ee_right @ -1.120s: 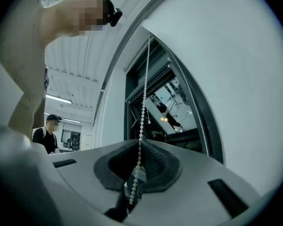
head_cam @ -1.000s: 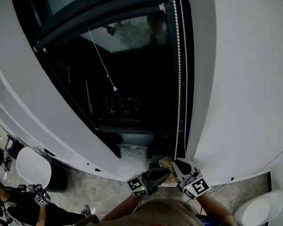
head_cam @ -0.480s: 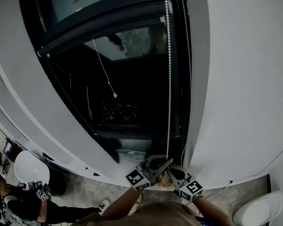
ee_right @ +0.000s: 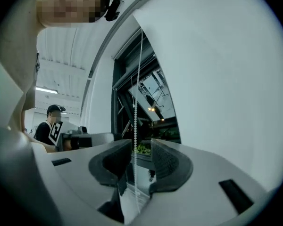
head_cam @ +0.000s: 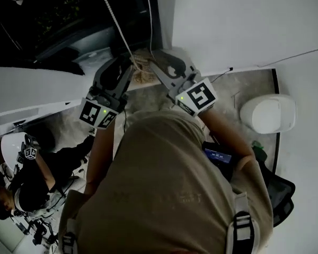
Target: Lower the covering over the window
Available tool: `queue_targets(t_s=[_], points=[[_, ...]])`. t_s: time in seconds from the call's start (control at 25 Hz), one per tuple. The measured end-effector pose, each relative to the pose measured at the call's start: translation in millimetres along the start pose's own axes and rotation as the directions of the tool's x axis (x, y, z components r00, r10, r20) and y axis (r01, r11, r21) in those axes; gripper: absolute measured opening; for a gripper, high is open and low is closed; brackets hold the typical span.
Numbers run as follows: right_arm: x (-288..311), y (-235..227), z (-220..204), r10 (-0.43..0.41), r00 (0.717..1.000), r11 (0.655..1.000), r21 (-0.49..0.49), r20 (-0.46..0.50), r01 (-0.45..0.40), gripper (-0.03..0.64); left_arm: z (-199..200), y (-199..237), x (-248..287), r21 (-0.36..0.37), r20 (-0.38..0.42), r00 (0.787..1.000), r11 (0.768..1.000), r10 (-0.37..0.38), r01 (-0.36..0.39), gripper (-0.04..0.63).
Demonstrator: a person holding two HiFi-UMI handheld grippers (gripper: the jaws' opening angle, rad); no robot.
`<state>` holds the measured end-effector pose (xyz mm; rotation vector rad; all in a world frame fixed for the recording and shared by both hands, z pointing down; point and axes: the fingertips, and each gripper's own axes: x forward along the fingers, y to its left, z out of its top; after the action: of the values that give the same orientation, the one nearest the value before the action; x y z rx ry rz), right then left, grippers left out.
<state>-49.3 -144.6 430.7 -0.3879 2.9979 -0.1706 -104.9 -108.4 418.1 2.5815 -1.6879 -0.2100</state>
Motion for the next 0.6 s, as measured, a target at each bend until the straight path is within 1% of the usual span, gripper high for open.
queue_targets(t_s=[0.04,0.12,0.24,0.36,0.52,0.6], points=[[3,-4,-8,-0.012,1.0,1.0,-0.005,-0.004,0.012,0.109,-16,12,-8,-0.028,-0.014,0.999,0.999,0.043,-0.044,0.124],[5,-9,-23,-0.021,1.0,1.0,-0.012,-0.023,0.021,0.109,-41,26,-22,-0.082,-0.04,0.992,0.989,0.12,-0.123,0.123],[-7,-11,-35,-0.014,0.999,1.0,-0.006,-0.042,0.013,0.109,-66,19,-32,-0.114,-0.084,0.979,0.974,0.187,-0.196,0.123],[-21,-9,-50,0.003,0.998,1.0,0.006,-0.061,-0.003,0.109,-87,5,-36,-0.13,-0.137,0.97,0.967,0.201,-0.219,0.123],[-30,-6,-81,0.019,0.993,0.998,0.054,-0.12,-0.013,0.109,-119,-4,-38,-0.165,-0.215,0.958,0.96,0.19,-0.227,0.123],[-32,-6,-92,0.01,0.993,0.998,0.065,-0.12,-0.003,0.109,-132,-5,-42,-0.178,-0.248,0.951,0.956,0.185,-0.232,0.123]])
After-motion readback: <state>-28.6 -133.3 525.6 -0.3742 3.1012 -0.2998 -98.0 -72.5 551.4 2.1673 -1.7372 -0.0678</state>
